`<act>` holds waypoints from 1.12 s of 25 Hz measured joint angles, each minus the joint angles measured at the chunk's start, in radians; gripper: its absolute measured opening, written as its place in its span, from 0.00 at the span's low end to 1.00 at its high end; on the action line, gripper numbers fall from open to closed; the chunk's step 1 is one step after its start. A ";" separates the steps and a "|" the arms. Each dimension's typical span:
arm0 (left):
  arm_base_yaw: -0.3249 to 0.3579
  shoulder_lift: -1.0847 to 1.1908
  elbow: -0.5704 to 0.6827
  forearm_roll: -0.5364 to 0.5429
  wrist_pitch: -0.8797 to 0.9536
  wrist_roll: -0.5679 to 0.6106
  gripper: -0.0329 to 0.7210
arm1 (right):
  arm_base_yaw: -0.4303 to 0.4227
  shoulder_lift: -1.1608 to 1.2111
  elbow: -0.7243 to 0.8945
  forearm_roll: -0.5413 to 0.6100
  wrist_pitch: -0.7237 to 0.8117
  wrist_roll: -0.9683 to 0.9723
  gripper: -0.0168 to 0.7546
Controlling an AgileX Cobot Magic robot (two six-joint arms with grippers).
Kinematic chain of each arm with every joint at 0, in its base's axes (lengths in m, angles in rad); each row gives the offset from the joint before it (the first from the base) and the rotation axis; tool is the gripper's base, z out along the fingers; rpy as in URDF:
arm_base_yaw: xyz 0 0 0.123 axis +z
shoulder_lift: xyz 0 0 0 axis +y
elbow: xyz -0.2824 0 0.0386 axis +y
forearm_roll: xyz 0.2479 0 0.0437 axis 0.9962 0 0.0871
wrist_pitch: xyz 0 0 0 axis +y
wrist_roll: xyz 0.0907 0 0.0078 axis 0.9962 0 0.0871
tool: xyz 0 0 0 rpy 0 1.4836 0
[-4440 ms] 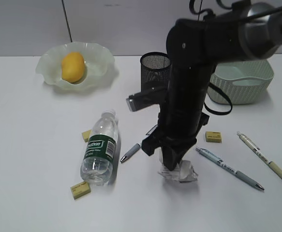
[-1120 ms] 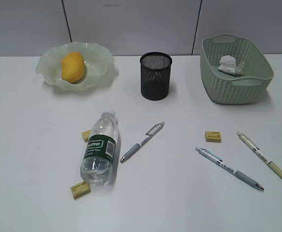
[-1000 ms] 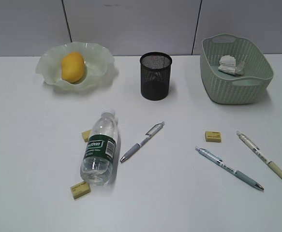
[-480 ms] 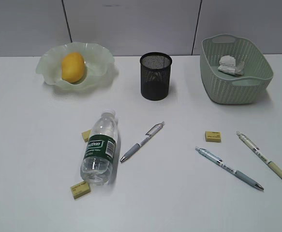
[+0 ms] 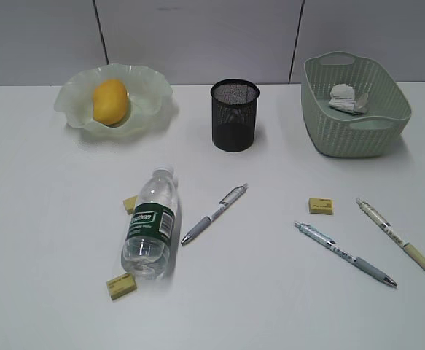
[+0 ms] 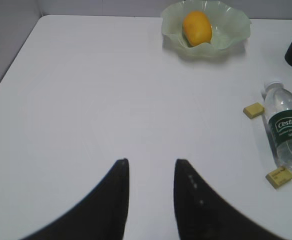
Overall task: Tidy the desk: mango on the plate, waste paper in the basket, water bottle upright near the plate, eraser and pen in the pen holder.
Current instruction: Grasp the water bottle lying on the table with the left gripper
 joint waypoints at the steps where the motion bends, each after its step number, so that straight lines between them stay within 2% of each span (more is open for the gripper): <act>1: 0.000 0.000 0.000 0.000 0.000 0.000 0.36 | 0.000 -0.027 0.007 0.000 0.000 0.000 0.59; 5: 0.000 0.000 0.000 0.001 0.000 0.000 0.36 | 0.000 -0.128 0.057 0.001 0.000 -0.038 0.59; 11: 0.000 0.000 0.000 0.000 0.000 0.000 0.36 | 0.000 -0.141 0.144 0.000 -0.007 -0.074 0.59; 16: 0.000 0.000 0.000 -0.001 0.000 0.000 0.36 | 0.000 -0.141 0.212 0.000 -0.137 -0.078 0.59; 28: 0.000 0.000 0.000 -0.001 0.000 0.000 0.36 | 0.000 -0.141 0.222 -0.003 -0.162 -0.085 0.59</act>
